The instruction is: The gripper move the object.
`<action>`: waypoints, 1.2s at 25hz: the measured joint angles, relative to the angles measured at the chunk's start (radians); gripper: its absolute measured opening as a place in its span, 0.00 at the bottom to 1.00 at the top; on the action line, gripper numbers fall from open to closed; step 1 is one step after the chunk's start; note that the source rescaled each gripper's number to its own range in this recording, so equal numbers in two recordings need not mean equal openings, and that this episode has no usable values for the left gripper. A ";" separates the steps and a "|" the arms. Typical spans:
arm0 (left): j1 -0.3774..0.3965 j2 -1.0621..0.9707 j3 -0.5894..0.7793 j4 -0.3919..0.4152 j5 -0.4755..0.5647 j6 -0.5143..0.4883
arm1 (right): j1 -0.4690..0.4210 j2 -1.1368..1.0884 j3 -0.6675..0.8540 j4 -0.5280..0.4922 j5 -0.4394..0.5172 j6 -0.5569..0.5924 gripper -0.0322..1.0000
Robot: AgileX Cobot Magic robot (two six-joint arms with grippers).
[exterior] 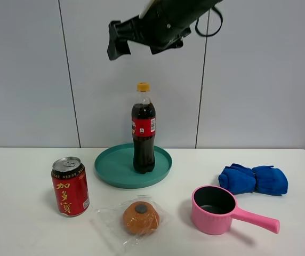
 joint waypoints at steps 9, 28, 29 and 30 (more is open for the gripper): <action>0.000 0.000 0.000 0.000 0.000 0.000 | 0.036 -0.138 0.000 -0.004 0.127 0.000 1.00; 0.000 0.000 0.000 0.000 0.000 0.000 | -0.215 -0.216 0.000 -0.112 0.283 0.010 1.00; 0.000 0.000 0.000 0.000 0.000 0.000 | -0.242 -0.216 0.000 -0.112 0.284 0.010 1.00; 0.000 0.000 0.000 0.000 0.000 0.000 | -0.263 -0.217 0.000 -0.112 0.285 0.010 1.00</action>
